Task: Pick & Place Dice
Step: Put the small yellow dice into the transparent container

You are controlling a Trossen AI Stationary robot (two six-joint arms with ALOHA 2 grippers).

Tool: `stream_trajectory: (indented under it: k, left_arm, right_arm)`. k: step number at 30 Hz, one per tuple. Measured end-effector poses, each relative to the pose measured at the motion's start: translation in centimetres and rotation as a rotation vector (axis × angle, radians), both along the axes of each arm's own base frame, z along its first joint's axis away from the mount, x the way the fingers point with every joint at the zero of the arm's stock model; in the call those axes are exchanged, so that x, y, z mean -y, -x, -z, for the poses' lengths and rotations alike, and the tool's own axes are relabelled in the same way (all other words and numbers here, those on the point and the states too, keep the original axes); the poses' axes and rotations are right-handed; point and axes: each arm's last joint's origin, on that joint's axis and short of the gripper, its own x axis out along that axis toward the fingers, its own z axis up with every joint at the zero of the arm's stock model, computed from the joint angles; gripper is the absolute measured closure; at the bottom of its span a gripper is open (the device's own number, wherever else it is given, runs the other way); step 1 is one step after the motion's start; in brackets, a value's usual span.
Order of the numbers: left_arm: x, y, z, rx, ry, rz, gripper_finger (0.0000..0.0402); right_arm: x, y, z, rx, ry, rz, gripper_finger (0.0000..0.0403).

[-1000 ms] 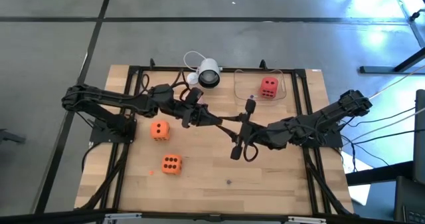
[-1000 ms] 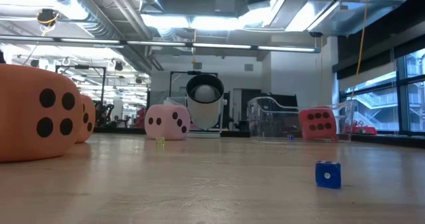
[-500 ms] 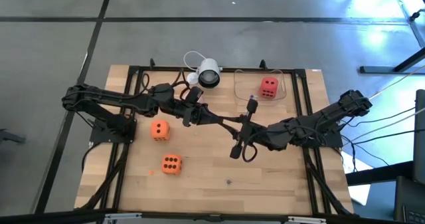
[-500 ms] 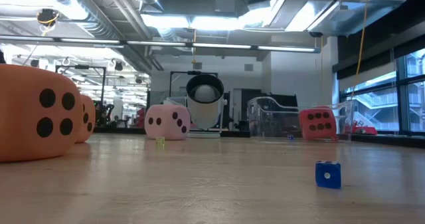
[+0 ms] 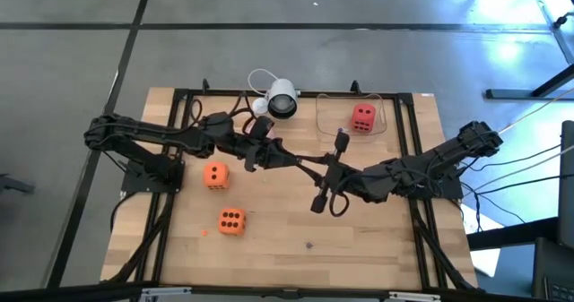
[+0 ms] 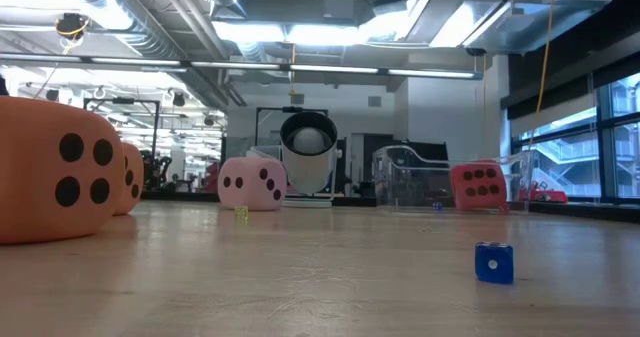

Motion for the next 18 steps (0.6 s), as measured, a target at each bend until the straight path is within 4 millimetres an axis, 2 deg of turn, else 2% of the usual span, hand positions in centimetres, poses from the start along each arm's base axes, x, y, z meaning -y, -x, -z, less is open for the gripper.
stream_trajectory:
  k: [12, 18]
  left_arm:
    - [-0.6, 0.15, -0.05, -0.002, -0.021, -0.009, 0.0241]
    - [-0.59, 0.22, -0.18, 0.004, -0.022, -0.006, 0.0223]
  right_arm:
    - [0.09, 0.15, -0.05, 0.014, -0.046, 0.01, 0.0351]
    - [0.43, 0.9, -0.92, 0.047, -0.08, 0.007, 0.0351]
